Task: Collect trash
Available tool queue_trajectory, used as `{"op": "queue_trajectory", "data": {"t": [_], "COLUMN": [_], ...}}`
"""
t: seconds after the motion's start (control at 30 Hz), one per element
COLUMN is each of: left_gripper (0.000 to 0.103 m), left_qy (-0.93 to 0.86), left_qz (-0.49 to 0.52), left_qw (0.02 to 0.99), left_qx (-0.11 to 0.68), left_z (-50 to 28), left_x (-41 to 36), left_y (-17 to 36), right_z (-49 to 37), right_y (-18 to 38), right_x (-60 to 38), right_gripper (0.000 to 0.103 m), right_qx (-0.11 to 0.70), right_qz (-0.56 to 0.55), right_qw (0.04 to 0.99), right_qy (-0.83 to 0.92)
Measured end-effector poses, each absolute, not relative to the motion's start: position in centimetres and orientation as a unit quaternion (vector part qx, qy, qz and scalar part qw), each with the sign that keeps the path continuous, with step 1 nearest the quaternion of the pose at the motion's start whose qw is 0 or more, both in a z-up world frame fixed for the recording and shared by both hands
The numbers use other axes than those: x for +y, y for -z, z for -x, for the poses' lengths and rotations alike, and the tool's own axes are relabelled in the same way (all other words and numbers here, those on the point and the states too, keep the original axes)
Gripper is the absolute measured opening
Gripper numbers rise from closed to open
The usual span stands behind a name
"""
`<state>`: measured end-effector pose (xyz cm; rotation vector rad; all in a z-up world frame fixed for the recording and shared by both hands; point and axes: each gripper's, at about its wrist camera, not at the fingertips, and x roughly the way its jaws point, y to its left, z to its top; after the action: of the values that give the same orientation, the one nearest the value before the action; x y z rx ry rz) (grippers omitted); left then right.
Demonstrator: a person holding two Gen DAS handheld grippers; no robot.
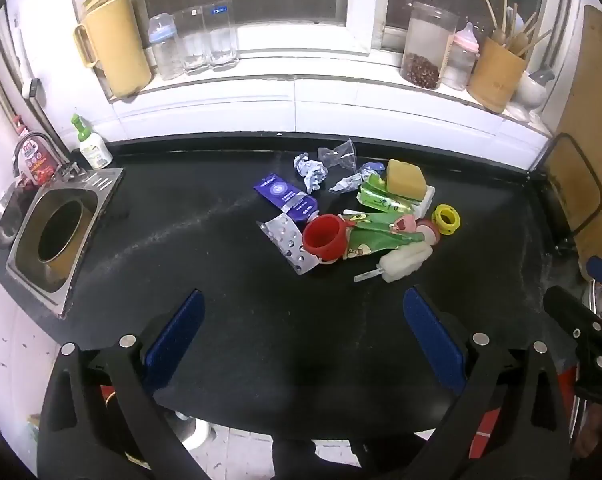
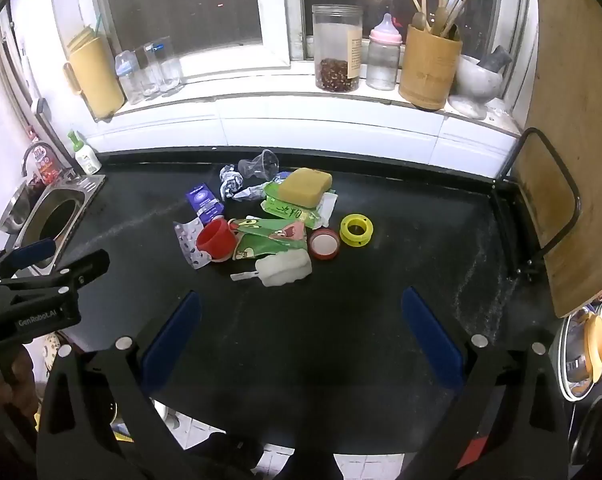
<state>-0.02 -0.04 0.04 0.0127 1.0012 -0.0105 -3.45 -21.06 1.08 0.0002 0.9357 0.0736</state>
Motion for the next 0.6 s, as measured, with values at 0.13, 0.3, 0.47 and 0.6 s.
{"op": "queue_trajectory", "data": {"t": [0.13, 0.3, 0.47, 0.6], "left_gripper": [0.097, 0.097, 0.097, 0.097], "left_qy": [0.006, 0.005, 0.000, 0.000], "left_qz": [-0.011, -0.011, -0.012, -0.002], "left_qw": [0.878, 0.878, 0.876, 0.874], "left_qx": [0.478, 0.479, 0.482, 0.487], "left_z": [0.15, 0.31, 0.44, 0.35], "left_x": [-0.02, 0.41, -0.12, 0.58], "left_y": [-0.19, -0.27, -0.27, 0.26], "right_z": [3.34, 3.71, 3.47, 3.44], "right_y": [-1.10, -1.34, -1.18, -1.31], "right_x": [-21.27, -21.37, -21.57, -21.49], "right_gripper": [0.097, 0.097, 0.097, 0.097], "right_qx": [0.451, 0.450, 0.450, 0.451], "right_qz": [-0.002, -0.005, -0.004, -0.005], "right_qw": [0.892, 0.892, 0.892, 0.892], "right_qy": [-0.034, -0.032, -0.032, -0.032]}}
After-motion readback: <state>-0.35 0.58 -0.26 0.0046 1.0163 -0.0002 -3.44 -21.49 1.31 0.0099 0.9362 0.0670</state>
